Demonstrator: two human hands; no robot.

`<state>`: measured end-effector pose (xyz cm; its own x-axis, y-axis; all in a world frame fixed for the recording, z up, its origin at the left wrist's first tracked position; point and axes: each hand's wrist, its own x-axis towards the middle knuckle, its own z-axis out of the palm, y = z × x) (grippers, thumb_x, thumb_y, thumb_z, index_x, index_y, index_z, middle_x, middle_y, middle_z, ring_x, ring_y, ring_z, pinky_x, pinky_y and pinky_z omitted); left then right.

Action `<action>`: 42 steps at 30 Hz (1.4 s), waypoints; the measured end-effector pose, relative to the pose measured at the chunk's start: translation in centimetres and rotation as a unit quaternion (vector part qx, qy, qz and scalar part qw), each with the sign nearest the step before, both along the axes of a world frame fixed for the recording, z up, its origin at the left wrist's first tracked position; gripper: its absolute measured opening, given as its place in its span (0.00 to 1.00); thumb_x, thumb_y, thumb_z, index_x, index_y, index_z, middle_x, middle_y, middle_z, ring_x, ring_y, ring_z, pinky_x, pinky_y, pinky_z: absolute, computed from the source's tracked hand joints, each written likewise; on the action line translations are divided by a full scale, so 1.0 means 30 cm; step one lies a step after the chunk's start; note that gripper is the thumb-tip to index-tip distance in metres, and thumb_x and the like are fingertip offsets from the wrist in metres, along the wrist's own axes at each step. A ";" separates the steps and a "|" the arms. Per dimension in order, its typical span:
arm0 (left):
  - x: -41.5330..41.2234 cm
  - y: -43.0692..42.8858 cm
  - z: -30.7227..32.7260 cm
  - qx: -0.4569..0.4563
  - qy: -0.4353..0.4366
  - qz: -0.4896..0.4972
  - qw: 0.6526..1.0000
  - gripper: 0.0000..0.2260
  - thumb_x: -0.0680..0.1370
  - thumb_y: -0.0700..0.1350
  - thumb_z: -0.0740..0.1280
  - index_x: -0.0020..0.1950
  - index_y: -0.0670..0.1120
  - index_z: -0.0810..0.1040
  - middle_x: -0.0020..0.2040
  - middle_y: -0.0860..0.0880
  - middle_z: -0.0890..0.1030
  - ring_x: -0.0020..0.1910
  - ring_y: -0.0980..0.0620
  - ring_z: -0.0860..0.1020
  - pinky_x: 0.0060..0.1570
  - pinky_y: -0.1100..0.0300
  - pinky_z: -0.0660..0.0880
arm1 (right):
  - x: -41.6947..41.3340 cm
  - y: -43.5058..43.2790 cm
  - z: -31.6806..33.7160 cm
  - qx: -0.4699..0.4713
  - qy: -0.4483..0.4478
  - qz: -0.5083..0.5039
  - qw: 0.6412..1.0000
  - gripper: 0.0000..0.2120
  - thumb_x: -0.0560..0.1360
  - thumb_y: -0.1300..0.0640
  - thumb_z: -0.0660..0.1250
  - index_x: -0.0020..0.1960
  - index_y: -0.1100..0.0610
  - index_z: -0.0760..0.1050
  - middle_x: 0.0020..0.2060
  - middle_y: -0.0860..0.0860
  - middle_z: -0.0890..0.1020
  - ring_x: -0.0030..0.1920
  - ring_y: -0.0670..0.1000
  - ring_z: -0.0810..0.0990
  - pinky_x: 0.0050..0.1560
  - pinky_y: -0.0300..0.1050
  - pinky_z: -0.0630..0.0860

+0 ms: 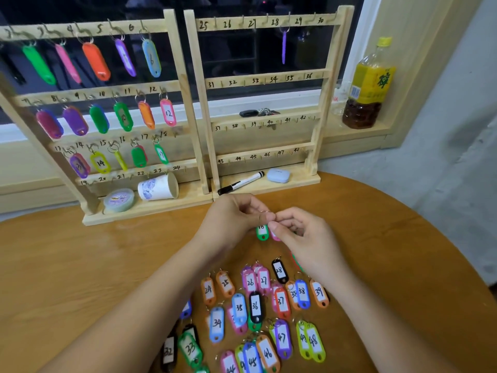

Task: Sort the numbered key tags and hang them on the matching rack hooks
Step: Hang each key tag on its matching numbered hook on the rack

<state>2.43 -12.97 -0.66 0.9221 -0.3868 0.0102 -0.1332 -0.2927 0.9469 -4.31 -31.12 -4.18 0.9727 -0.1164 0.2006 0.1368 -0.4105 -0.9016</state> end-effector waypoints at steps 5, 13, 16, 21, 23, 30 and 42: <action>0.009 0.123 0.059 -0.072 0.021 -0.005 0.997 0.11 0.74 0.46 0.79 0.48 0.39 0.87 0.42 0.37 0.86 0.38 0.51 0.80 0.36 0.63 0.77 | 0.026 0.089 0.057 0.066 -0.031 0.061 0.995 0.05 0.81 0.52 0.73 0.55 0.51 0.85 0.42 0.48 0.87 0.46 0.49 0.86 0.49 0.46 0.83; 0.068 0.330 0.149 -0.107 -0.024 0.077 0.991 0.12 0.73 0.45 0.79 0.48 0.37 0.87 0.40 0.32 0.83 0.37 0.51 0.77 0.34 0.64 0.74 | 0.205 0.265 0.196 0.123 -0.036 0.120 0.984 0.05 0.79 0.60 0.75 0.53 0.52 0.85 0.43 0.50 0.88 0.44 0.47 0.86 0.47 0.39 0.79; 0.089 0.395 0.180 -0.095 -0.059 0.102 0.989 0.11 0.73 0.48 0.78 0.47 0.40 0.88 0.43 0.33 0.84 0.38 0.51 0.77 0.35 0.63 0.75 | 0.278 0.338 0.221 0.115 -0.041 0.120 0.985 0.03 0.79 0.60 0.76 0.50 0.54 0.85 0.42 0.52 0.88 0.44 0.49 0.85 0.45 0.41 0.79; 0.141 0.462 0.217 -0.069 -0.094 0.141 0.983 0.05 0.78 0.44 0.77 0.49 0.43 0.89 0.42 0.40 0.87 0.37 0.52 0.80 0.38 0.63 0.78 | 0.376 0.432 0.275 0.118 -0.032 0.106 0.987 0.03 0.77 0.58 0.78 0.47 0.53 0.85 0.41 0.53 0.87 0.41 0.47 0.84 0.41 0.37 0.77; 0.171 0.478 0.229 -0.057 -0.107 0.163 0.979 0.04 0.79 0.41 0.76 0.51 0.42 0.89 0.42 0.45 0.88 0.36 0.56 0.82 0.39 0.67 0.79 | 0.423 0.446 0.300 0.110 -0.032 0.078 0.990 0.03 0.77 0.57 0.78 0.46 0.52 0.85 0.41 0.51 0.88 0.41 0.48 0.84 0.42 0.41 0.79; 0.272 0.482 0.271 0.033 -0.178 0.212 0.961 0.01 0.80 0.43 0.76 0.48 0.48 0.87 0.39 0.50 0.87 0.37 0.56 0.85 0.39 0.57 0.82 | 0.557 0.485 0.346 0.025 -0.092 -0.009 0.995 0.04 0.77 0.55 0.77 0.43 0.48 0.86 0.37 0.43 0.86 0.42 0.42 0.85 0.49 0.44 0.83; 0.340 0.395 0.294 0.124 -0.257 0.245 0.927 0.03 0.79 0.49 0.76 0.47 0.51 0.87 0.37 0.54 0.85 0.33 0.55 0.84 0.40 0.55 0.81 | 0.587 0.486 0.318 -0.036 -0.107 -0.035 0.993 0.03 0.79 0.53 0.75 0.46 0.49 0.86 0.37 0.43 0.85 0.40 0.39 0.82 0.41 0.35 0.76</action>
<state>12.62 -1.12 8.15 0.8859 0.0287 0.4630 -0.3406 -0.6371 0.6914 13.29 -16.54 5.34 0.8967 -0.1598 0.4129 0.2920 -0.4876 -0.8228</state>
